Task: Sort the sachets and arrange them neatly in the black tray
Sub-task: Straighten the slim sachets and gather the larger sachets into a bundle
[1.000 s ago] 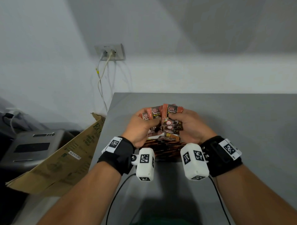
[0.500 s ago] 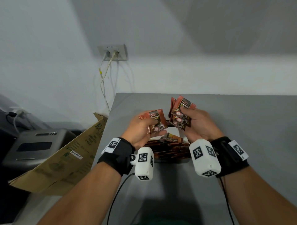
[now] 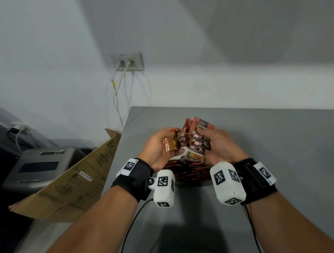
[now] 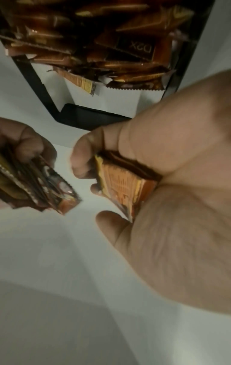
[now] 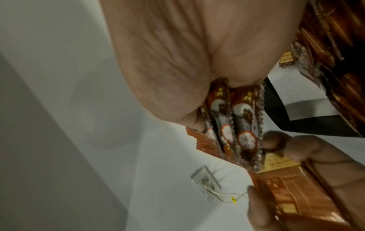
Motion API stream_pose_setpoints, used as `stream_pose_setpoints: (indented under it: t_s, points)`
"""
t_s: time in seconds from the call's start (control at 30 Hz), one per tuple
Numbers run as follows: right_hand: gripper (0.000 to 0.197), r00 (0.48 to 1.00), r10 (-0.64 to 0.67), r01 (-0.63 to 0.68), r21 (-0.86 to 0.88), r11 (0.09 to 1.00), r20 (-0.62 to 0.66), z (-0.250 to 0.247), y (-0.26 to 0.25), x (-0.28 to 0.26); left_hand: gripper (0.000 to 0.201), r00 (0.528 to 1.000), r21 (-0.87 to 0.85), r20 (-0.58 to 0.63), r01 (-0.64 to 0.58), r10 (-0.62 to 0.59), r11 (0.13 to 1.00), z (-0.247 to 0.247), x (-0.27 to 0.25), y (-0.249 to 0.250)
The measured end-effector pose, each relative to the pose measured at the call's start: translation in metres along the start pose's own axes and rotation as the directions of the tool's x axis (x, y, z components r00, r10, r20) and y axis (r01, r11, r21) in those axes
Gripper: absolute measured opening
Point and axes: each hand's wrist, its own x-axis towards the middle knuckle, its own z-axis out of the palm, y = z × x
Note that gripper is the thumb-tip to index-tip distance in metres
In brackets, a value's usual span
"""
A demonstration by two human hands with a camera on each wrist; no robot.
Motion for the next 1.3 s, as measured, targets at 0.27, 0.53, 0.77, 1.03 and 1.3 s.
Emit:
stream_pose_setpoints:
  t_s: [0.27,0.53,0.77,1.03,1.3]
  points:
    - [0.018,0.998,-0.058,0.062,0.144,0.988,-0.036,-0.006,-0.009,-0.003,0.058,0.999,-0.132,0.012,0.032,-0.031,0.991,-0.016,0.002,0.005]
    - [0.03,0.999,-0.037,0.038,0.151,0.988,-0.007,-0.009,-0.005,-0.006,0.029,0.981,0.116,-0.159,-0.093,0.111,0.989,-0.012,0.007,0.002]
    - [0.029,0.998,-0.042,0.035,0.153,0.988,0.049,-0.014,-0.003,-0.006,0.017,0.961,0.033,-0.221,-0.161,0.165,0.986,-0.012,0.012,-0.001]
    - [0.031,0.999,-0.039,0.039,0.04,0.998,-0.015,-0.002,0.005,0.003,0.023,0.963,0.032,-0.148,-0.223,0.225,0.974,0.003,0.006,-0.006]
    - [0.023,0.999,-0.016,0.017,0.018,1.0,-0.041,0.0,-0.005,0.006,0.015,0.99,0.107,-0.05,-0.124,0.13,0.987,0.003,0.002,-0.003]
